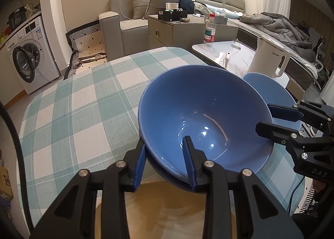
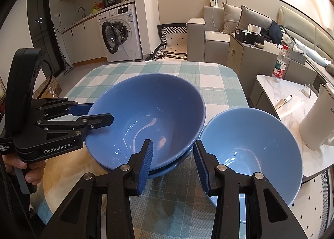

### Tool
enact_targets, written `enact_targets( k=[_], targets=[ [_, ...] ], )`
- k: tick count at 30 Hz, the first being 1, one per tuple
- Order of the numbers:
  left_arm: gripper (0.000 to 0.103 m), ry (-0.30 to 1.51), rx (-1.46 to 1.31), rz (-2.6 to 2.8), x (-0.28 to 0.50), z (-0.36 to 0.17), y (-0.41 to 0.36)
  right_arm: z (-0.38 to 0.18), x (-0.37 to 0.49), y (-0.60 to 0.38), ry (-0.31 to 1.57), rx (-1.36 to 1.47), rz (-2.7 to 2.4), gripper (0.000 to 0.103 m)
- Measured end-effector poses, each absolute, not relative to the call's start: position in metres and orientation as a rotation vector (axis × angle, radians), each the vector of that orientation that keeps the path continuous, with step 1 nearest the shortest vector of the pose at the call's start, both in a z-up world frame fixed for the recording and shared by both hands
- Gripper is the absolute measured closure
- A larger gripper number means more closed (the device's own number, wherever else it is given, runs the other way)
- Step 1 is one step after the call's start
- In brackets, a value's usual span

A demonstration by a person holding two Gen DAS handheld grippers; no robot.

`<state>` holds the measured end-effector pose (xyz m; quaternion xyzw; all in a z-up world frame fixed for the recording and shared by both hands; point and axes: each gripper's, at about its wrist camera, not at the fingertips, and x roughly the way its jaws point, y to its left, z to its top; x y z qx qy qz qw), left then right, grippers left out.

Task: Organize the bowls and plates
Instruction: 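Lower the bowl into the other dark blue bowl and open both grippers, then withdraw both open grippers from the nested bowls toward the light blue bowl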

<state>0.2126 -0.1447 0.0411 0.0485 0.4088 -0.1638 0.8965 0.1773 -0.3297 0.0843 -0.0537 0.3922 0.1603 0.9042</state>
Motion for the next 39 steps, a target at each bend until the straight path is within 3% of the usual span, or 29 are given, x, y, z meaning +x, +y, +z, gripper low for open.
enact_targets(
  k=[16,23,27,34,38,39],
  targets=[
    [0.066,0.884,0.112,-0.314,0.22,0.028,-0.139,0.077,0.176,-0.317,0.815,-0.148,0.397,0.062],
    [0.065,0.903,0.102,-0.315,0.219,0.023,-0.139,0.08,0.177,-0.321,0.81,-0.13,0.386,0.054],
    [0.054,0.896,0.09,-0.329,0.217,0.025,-0.138,0.082,0.175,-0.325,0.801,-0.111,0.377,0.035],
    [0.044,0.895,0.082,-0.326,0.214,0.029,-0.139,0.091,0.171,-0.331,0.768,-0.076,0.373,0.02],
    [0.023,0.893,0.056,-0.324,0.212,0.031,-0.136,0.094,0.169,-0.335,0.752,-0.067,0.358,0.012],
    [0.023,0.888,0.047,-0.324,0.211,0.032,-0.136,0.095,0.168,-0.336,0.75,-0.064,0.35,0.009]
  ],
)
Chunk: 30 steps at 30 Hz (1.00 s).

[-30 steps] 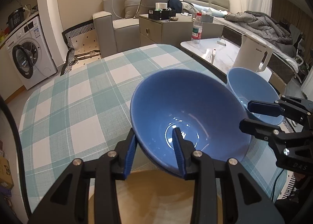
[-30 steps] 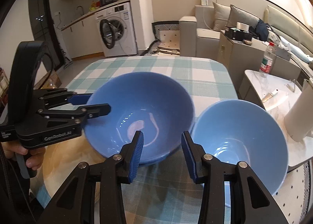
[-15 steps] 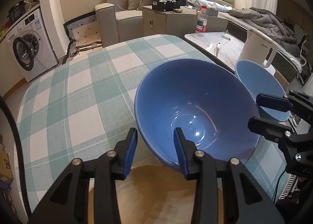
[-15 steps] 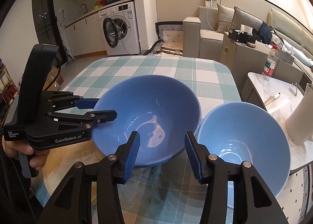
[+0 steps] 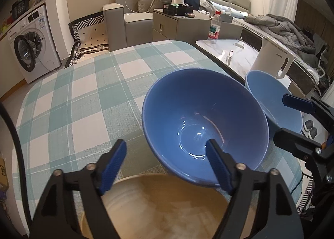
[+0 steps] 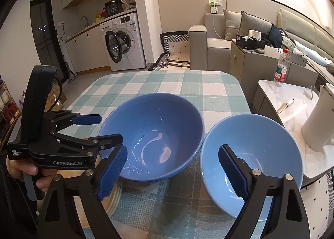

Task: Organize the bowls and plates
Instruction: 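Withdraw both open grippers from the nested bowls toward the light blue bowl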

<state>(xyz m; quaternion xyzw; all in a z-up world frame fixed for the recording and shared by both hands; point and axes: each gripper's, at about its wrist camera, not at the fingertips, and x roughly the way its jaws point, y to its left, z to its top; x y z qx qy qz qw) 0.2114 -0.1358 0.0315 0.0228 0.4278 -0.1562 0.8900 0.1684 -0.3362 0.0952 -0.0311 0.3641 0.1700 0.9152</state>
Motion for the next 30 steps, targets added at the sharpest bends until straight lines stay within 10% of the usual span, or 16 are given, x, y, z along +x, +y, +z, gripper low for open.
enact_targets(
  k=[9,30],
  targets=[
    [0.0,0.861,0.007,-0.38,0.204,0.042,-0.138,0.1,0.161,-0.349,0.727,-0.068,0.292,0.001],
    [0.0,0.82,0.026,-0.502,0.188,0.067,-0.18,0.118,0.125,-0.417,0.672,0.03,0.125,0.001]
  ],
)
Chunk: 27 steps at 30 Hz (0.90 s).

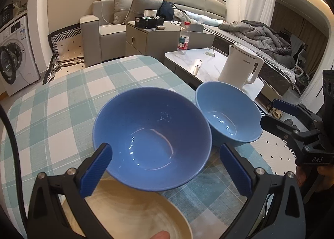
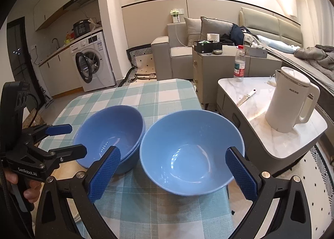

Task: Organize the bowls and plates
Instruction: 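Withdraw both open grippers from the nested bowls toward the light blue bowl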

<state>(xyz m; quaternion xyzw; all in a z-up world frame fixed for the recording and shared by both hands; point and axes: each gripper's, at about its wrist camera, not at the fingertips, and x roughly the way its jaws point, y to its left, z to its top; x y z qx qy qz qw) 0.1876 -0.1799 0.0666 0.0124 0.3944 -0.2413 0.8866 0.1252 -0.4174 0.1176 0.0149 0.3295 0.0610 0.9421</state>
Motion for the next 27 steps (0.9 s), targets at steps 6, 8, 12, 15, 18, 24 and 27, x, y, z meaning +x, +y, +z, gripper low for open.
enact_targets(
  k=[6,8,12,15,18,24,27],
  targets=[
    [0.0,0.81,0.033,-0.522,0.179,0.072,-0.191,0.122,0.122,-0.427,0.665,0.027,0.104,0.001],
    [0.0,0.809,0.023,-0.53,0.177,0.074,-0.194,0.121,0.121,-0.432,0.666,0.033,0.091,0.001],
    [0.0,0.815,0.03,-0.552,0.173,0.074,-0.203,0.117,0.121,-0.438,0.679,0.04,0.064,0.001],
    [0.0,0.822,0.031,-0.571,0.17,0.073,-0.209,0.114,0.118,-0.443,0.684,0.046,0.053,0.001],
    [0.0,0.829,0.025,-0.588,0.168,0.072,-0.215,0.113,0.115,-0.448,0.687,0.052,0.04,0.001],
    [0.002,0.845,0.016,-0.599,0.17,0.069,-0.224,0.113,0.113,-0.458,0.687,0.063,0.021,0.001],
    [0.002,0.852,0.027,-0.602,0.169,0.069,-0.229,0.113,0.115,-0.462,0.684,0.069,0.015,0.001]
  ],
)
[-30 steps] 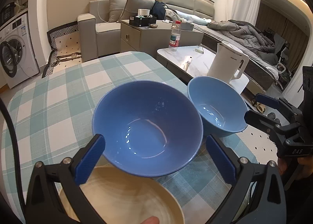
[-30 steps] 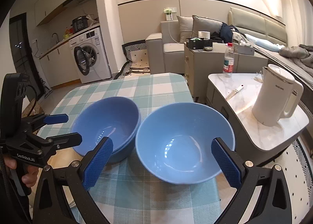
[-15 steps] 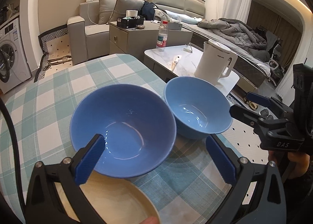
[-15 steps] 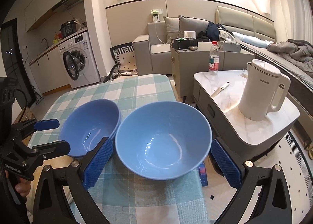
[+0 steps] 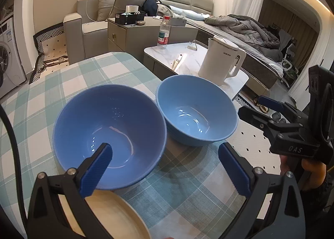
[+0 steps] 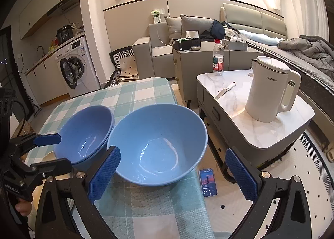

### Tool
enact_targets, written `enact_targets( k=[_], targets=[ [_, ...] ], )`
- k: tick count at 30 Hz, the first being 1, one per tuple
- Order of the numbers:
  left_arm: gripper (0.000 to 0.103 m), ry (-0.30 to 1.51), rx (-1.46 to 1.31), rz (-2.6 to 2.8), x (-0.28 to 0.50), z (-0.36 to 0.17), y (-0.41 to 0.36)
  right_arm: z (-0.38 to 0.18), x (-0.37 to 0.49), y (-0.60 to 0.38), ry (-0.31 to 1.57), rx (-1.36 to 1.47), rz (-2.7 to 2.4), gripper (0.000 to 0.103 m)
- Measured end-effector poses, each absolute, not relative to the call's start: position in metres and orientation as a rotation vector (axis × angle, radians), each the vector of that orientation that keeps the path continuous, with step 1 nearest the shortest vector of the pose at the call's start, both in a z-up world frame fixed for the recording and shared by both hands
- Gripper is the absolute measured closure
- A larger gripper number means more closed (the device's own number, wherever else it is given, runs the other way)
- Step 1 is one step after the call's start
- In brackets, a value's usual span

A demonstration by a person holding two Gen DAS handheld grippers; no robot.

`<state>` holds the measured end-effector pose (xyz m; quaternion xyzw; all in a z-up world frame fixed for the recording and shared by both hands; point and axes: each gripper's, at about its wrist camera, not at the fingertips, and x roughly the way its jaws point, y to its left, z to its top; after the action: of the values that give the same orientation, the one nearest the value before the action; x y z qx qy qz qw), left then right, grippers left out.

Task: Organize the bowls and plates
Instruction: 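Withdraw both open grippers from the nested bowls toward the light blue bowl, then close the left gripper on the light blue bowl rim while the right gripper closes on it too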

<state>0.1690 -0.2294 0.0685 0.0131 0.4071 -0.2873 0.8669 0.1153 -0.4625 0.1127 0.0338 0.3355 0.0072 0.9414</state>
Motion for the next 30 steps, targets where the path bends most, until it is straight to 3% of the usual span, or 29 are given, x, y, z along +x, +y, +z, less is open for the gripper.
enact_targets(
  k=[30],
  targets=[
    [0.005,0.853,0.013,-0.573,0.173,0.058,-0.269,0.114,0.136,-0.509,0.626,0.125,0.002,0.001]
  ],
)
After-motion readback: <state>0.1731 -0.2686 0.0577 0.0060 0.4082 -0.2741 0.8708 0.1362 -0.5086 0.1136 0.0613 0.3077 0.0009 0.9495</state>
